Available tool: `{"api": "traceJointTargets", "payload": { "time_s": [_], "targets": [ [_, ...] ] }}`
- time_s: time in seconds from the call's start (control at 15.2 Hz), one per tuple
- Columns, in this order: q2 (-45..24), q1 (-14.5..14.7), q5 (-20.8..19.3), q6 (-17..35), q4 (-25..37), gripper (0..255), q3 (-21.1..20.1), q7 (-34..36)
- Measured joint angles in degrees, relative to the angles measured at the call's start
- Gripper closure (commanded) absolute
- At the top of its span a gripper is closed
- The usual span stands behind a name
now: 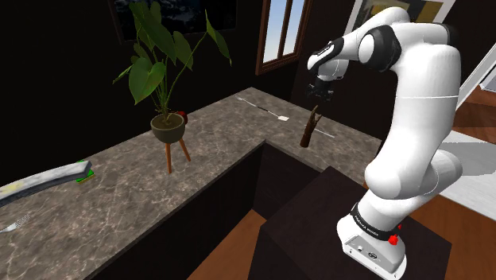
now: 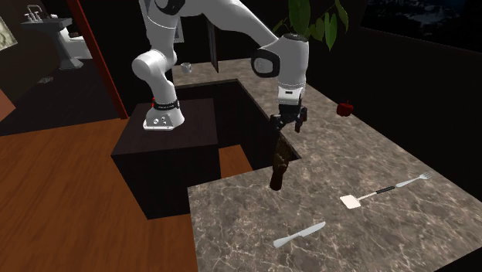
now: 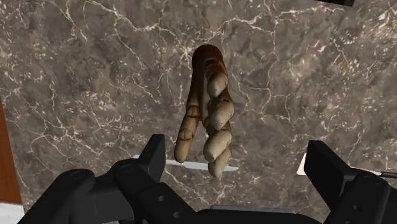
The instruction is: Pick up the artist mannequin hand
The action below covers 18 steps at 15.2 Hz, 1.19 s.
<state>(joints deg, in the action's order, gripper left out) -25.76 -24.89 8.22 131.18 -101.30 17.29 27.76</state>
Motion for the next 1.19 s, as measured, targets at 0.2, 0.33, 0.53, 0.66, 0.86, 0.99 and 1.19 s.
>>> {"api": "traceJointTargets", "payload": {
  "time_s": [0.2,0.33,0.53,0.66,0.86,0.99,1.19],
  "targets": [
    [-4.77,-2.40,2.10,0.41,3.72,0,0.61,1.28],
    [-7.80,-3.94,3.38,0.34,6.42,0,0.96,2.36],
    [-10.69,-5.72,4.62,0.26,8.99,0,1.28,3.13],
    [-12.06,-6.05,5.05,0.96,9.60,0,1.06,3.20],
    [-13.33,-6.28,5.53,2.58,9.21,0,0.71,2.99],
    [-14.32,-6.51,5.84,3.49,9.26,0,0.45,2.78],
    [-14.88,-6.57,5.96,3.70,9.63,255,0.32,2.82]
  ]
}}
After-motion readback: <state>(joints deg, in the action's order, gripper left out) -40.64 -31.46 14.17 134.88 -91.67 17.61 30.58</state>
